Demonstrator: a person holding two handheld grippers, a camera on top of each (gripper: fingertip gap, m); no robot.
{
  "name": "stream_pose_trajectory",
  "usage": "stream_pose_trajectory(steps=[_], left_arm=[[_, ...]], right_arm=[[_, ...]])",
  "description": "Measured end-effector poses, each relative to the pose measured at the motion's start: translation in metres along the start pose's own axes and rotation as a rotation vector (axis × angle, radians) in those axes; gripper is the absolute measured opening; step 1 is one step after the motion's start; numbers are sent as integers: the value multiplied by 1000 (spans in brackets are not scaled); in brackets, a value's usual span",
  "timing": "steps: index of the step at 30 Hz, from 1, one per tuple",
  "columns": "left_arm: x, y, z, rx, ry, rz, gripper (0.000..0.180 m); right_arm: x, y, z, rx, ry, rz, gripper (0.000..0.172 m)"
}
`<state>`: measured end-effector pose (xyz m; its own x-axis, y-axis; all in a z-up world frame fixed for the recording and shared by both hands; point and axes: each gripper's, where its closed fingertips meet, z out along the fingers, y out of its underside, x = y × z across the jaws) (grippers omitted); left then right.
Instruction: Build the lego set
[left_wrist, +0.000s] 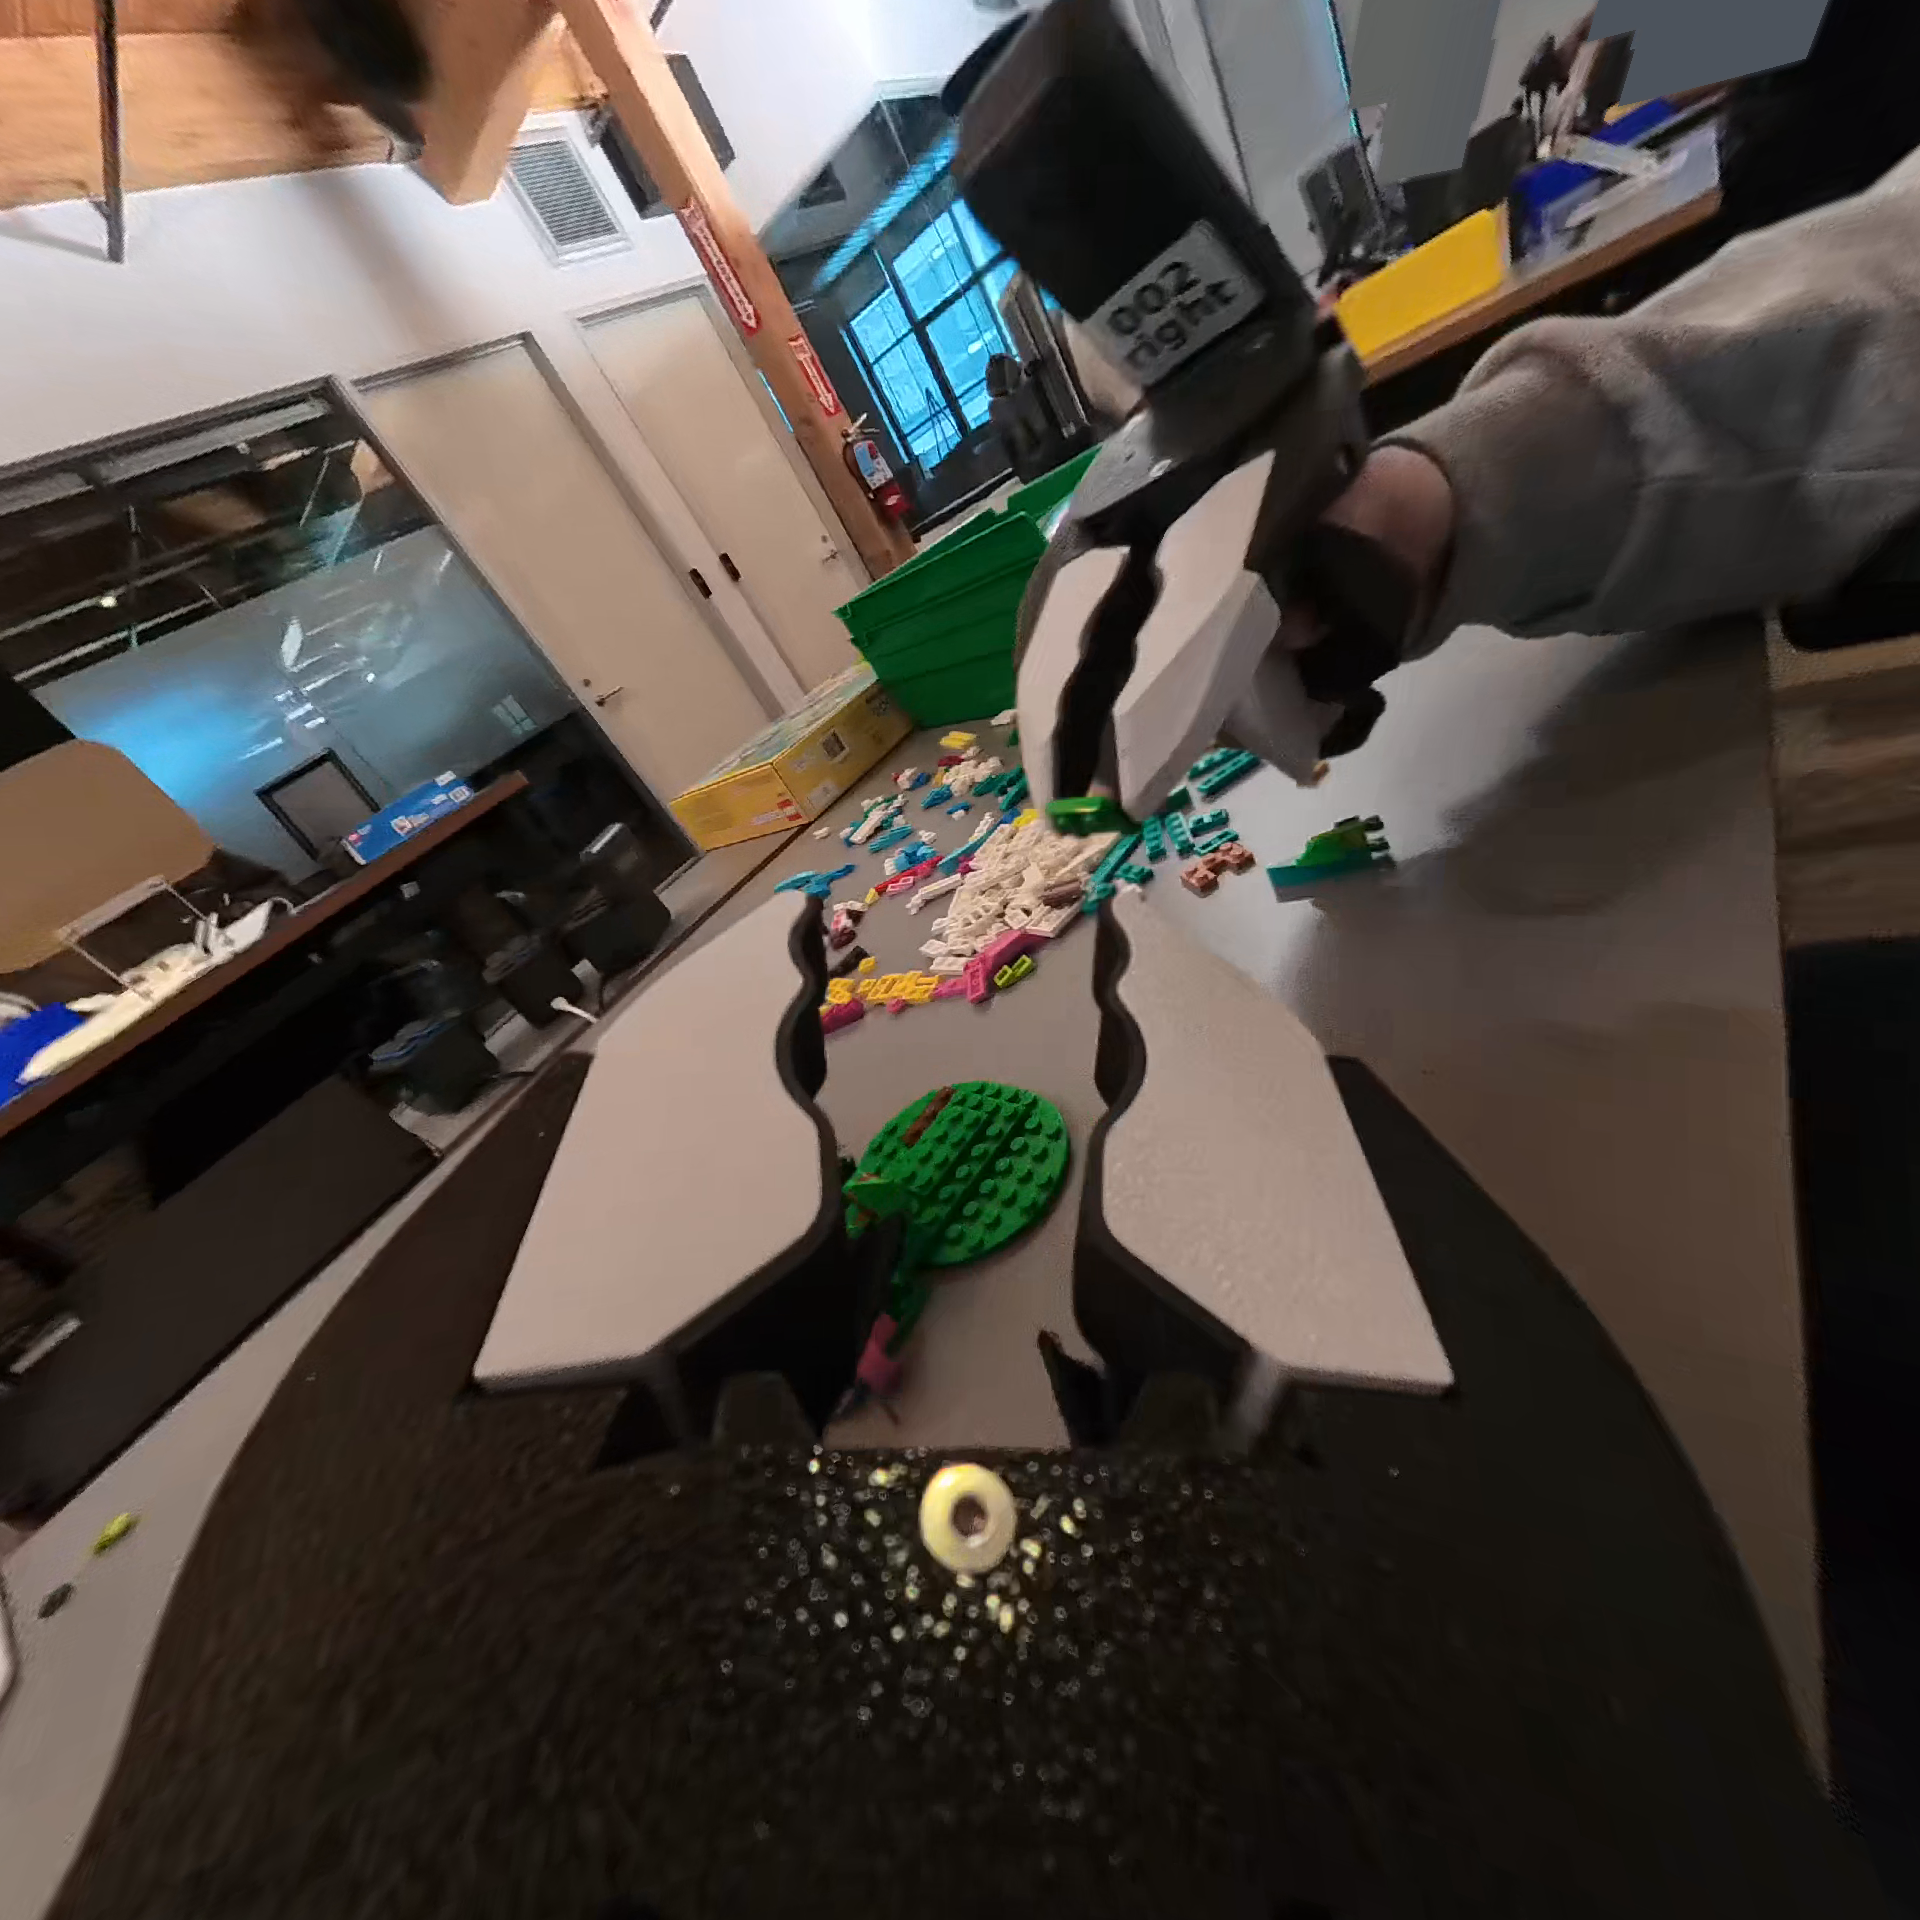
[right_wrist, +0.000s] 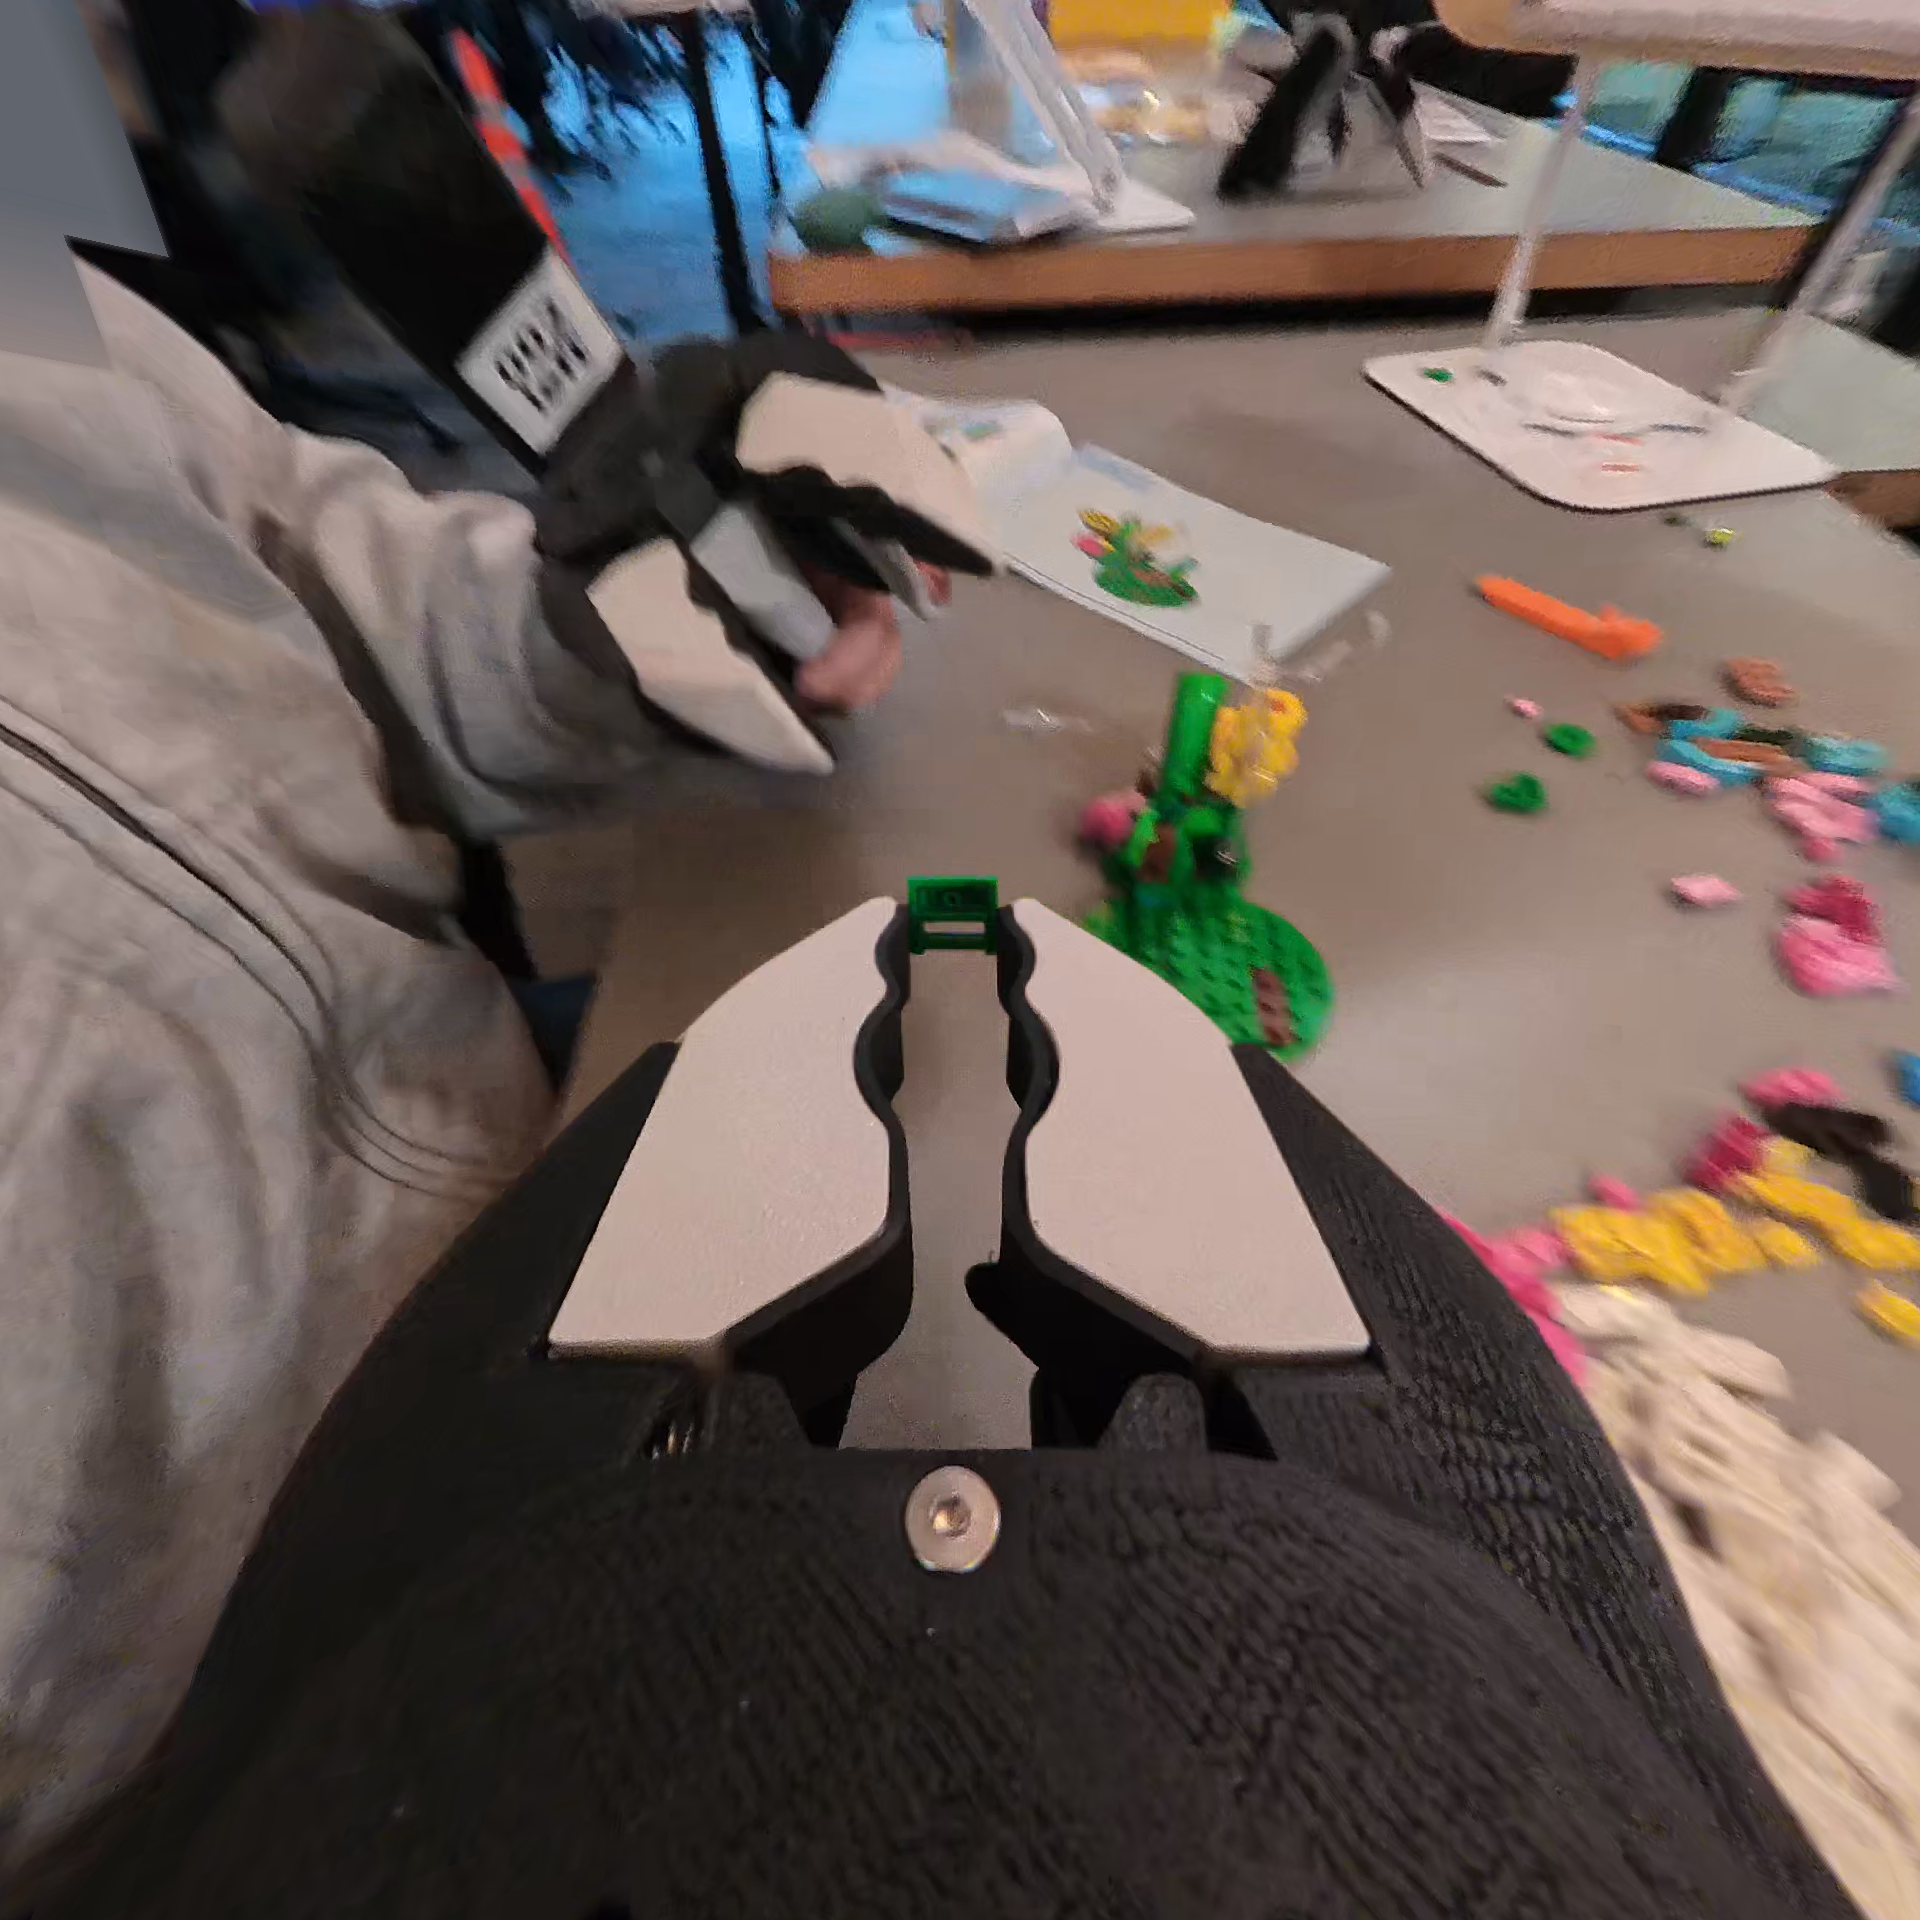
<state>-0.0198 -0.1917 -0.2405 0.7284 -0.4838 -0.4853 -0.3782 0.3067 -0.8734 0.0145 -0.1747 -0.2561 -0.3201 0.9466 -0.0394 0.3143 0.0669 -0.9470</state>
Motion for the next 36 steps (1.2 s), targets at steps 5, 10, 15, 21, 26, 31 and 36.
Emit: stream_pose_trajectory(steps=[5,10,15,21,26,31,36], left_arm=[[16,-13,5,10,-7,224,49],[22,-21,5,29,-59,320,31],[19,-16,4,15,-73,320,33],[22,-19,2,19,-64,341,15],[21,-2,7,-90,-3,301,15],[27,18,8,-234,163,180,15],[41,21,6,-250,262,220,15]], right_arm=[[-26,-18,26,126,-235,257,14],[-36,-22,37,136,-314,339,14],[-35,-27,35,155,-317,371,14],[-37,-29,32,177,-338,413,13],[-23,-16,32,108,-238,387,15],[-12,6,27,-71,-154,391,23],[-23,8,30,-90,-273,535,27]])
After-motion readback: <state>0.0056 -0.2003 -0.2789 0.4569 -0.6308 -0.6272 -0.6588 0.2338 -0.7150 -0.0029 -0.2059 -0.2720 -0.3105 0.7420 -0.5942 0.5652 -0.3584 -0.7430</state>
